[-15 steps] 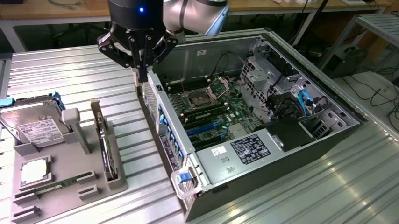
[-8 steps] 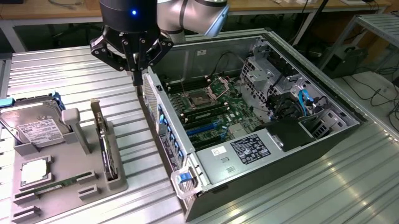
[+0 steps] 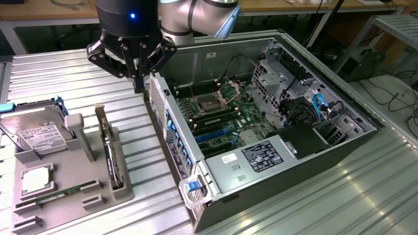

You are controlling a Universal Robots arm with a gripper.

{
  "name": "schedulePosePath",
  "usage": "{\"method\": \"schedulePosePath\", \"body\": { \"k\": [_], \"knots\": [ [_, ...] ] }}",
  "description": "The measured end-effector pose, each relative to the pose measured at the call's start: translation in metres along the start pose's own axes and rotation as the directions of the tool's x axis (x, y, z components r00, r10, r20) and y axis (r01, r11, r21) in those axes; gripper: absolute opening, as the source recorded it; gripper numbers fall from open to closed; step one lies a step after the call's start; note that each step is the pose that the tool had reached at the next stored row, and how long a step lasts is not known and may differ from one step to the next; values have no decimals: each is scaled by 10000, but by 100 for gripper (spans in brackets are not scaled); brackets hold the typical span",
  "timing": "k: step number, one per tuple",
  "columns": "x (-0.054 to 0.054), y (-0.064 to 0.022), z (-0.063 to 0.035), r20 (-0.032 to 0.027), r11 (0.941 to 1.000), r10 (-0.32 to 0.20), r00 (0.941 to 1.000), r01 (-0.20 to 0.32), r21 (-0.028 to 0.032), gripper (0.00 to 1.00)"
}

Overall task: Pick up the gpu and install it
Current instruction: 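Reach for the gpu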

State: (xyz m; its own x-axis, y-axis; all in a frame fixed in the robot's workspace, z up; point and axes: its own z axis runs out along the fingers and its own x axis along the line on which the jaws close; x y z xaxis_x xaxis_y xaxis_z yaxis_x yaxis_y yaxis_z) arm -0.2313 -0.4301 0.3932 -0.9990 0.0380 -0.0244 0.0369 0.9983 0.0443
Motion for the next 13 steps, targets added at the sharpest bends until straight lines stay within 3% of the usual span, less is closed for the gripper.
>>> {"method": "schedulePosePath", "body": {
  "k": [13],
  "knots": [
    [145,-84,-7,-3,10000,-66,10000,66,-1,11]
  ]
}}
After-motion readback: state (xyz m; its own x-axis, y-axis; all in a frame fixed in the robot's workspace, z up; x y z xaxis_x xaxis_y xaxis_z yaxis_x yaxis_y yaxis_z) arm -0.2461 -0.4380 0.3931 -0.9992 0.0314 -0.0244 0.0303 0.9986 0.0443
